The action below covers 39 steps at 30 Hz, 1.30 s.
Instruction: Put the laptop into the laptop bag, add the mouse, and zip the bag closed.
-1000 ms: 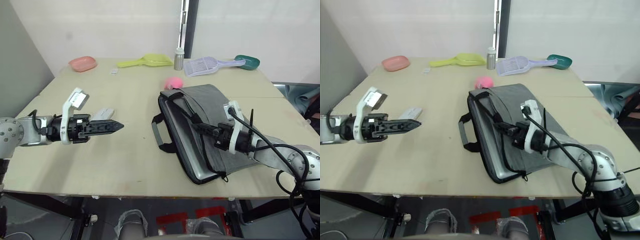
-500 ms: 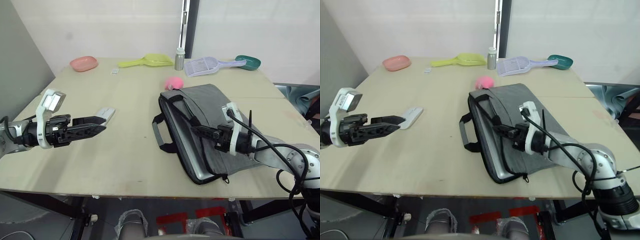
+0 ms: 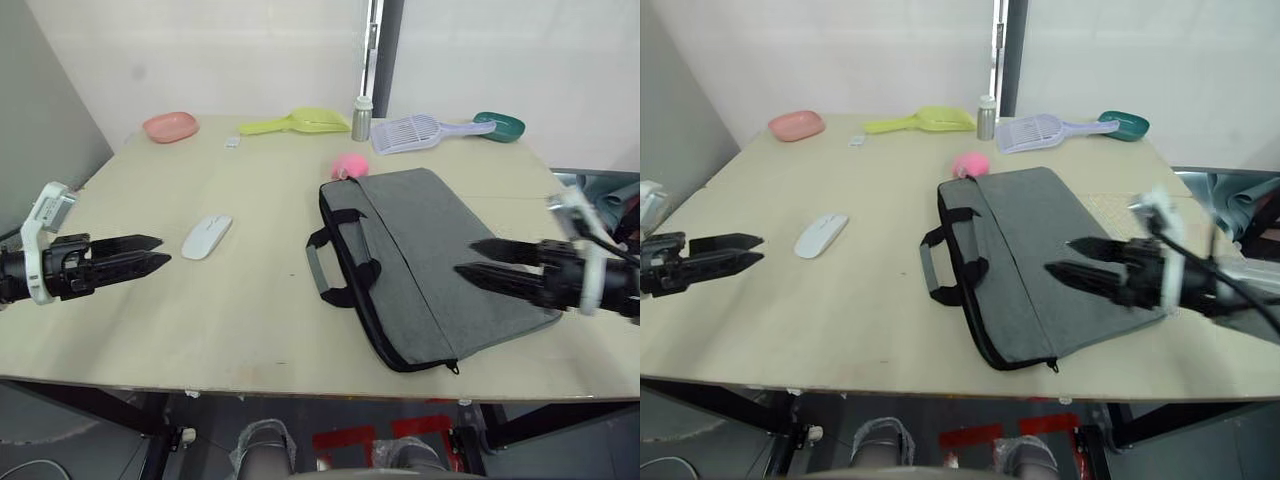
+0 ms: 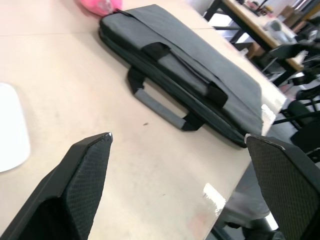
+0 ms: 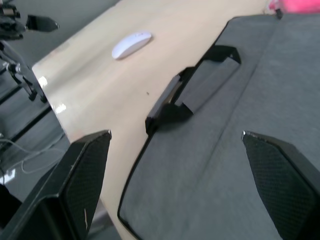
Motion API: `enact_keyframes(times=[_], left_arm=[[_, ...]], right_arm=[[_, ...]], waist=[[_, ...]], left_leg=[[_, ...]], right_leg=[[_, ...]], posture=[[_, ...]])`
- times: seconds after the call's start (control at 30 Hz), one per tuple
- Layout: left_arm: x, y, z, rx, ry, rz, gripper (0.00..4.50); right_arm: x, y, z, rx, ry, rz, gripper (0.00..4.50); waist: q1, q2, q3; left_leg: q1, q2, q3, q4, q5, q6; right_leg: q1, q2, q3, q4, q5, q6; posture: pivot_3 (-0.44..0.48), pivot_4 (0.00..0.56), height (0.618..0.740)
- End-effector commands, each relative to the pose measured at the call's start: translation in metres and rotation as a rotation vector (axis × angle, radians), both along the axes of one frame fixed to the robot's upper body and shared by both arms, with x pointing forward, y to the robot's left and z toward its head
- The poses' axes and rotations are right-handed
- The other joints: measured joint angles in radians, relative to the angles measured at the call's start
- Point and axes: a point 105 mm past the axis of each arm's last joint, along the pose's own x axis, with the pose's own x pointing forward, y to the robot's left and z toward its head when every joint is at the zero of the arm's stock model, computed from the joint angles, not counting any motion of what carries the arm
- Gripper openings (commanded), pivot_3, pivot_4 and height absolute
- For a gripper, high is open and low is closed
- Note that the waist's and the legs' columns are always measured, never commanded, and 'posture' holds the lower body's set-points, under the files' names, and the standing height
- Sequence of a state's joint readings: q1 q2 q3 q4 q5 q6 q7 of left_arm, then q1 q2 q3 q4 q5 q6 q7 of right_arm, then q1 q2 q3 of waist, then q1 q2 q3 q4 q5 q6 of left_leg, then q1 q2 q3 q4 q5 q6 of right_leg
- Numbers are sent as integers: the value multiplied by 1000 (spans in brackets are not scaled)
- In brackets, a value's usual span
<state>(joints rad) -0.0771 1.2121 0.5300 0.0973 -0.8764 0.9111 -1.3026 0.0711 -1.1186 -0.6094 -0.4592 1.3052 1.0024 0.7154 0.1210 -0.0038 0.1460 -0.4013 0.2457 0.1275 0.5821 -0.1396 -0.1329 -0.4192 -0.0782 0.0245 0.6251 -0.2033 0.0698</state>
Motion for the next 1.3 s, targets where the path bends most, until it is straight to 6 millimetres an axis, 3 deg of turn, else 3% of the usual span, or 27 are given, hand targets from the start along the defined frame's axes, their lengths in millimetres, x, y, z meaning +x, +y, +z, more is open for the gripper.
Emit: enact_keyframes(times=[0.03, 0.13, 0.27, 0.43, 0.57, 0.8, 1.0, 1.17, 1.3], left_arm=[[-6, 48, -7, 133, 12, 152, 4500], [-11, 79, -6, 159, 12, 260, 4500], [-16, 97, -5, 179, 8, 316, 4500], [-12, 100, -3, 174, -29, 327, 4500], [10, 93, 3, 146, -117, 341, 4500], [45, 51, -28, 267, -205, 179, 4500], [82, 41, -57, 344, -201, 219, 4500], [104, 21, -67, 324, -210, 208, 4500], [116, 13, -71, 324, -210, 224, 4500]], right_arm=[[-12, -44, 17, -92, -125, -55, 4467], [-19, -72, 19, -142, -169, -117, 4467], [-25, -95, 24, -176, -216, -180, 4467], [-28, -109, 25, -203, -236, -224, 4467], [-26, -100, 19, -214, -237, -184, 4467], [8, -21, 27, -129, -346, 21, 4467], [54, 59, 41, -89, -454, 103, 4467], [49, 121, 47, -40, -499, 259, 4467], [49, 140, 47, -34, -513, 293, 4467]], waist=[[1, 0, -1], [-2, -1, -1], [-6, -1, -1], [-5, -1, -1], [0, 1, -3], [-21, 2, -6], [-27, 2, -6], [-16, 1, -7], [-6, 0, -7]], left_leg=[[1, 0, 1, -2, 0, 0], [1, 0, 3, -4, 0, 1], [1, 0, 3, -4, 0, 1], [3, 0, 3, -4, 0, 1], [3, 0, 3, -4, 0, 2], [10, 0, 7, -2, 0, 2], [14, 1, 7, 0, 2, 1], [11, 1, 5, 0, 3, 0], [8, 1, 2, 0, 2, -1]], right_leg=[[1, 0, 0, -3, 0, 1], [0, -1, 1, -4, -1, 1], [0, -1, 1, -5, -1, 0], [0, -1, 1, -3, -1, -1], [1, -1, 1, -2, -1, -2], [2, -1, 4, 5, -1, -3], [3, 1, 6, 13, -1, -4], [1, 1, 4, 15, -2, -7], [0, 1, 0, 14, -3, -9]], posture=[[0, 150, 740], [0, 150, 740], [0, 150, 740], [0, 150, 740], [0, 150, 740], [0, 150, 740], [0, 150, 740], [0, 150, 740], [0, 150, 740]])
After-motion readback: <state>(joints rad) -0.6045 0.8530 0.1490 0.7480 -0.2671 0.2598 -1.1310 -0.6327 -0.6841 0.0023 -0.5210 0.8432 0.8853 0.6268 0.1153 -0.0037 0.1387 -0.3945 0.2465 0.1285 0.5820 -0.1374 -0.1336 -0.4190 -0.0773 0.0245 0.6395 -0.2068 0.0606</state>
